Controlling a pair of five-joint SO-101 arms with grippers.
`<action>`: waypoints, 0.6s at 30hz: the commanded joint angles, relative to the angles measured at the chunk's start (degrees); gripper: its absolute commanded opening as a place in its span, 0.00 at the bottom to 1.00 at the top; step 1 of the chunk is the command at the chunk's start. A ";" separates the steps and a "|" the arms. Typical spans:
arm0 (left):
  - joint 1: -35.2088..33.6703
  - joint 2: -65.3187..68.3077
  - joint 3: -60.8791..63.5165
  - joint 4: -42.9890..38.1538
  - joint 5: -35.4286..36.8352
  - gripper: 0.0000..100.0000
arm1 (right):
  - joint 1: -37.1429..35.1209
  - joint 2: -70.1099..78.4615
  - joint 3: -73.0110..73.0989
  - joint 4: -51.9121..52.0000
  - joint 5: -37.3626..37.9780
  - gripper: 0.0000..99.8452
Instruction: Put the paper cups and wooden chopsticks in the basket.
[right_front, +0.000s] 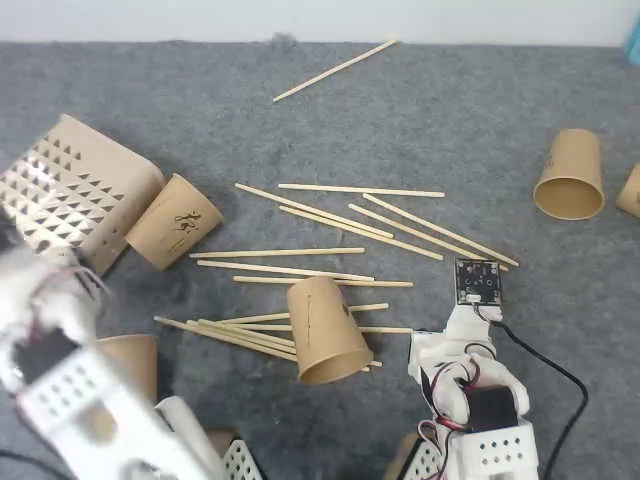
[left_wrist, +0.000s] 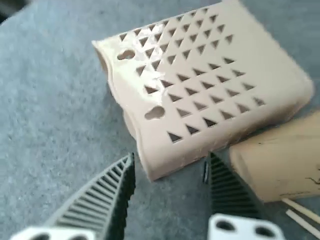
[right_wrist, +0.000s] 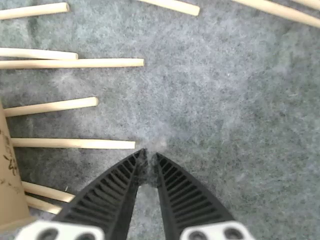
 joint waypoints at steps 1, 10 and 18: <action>-2.29 20.31 -11.82 -2.55 0.26 0.21 | -0.40 -1.19 1.05 0.31 -0.70 0.01; -3.52 44.31 -21.14 -8.18 5.89 0.21 | -0.40 -1.19 1.05 0.31 -0.70 0.01; -3.43 49.23 -20.97 -20.04 19.96 0.21 | -0.40 -1.19 1.05 0.31 -0.70 0.01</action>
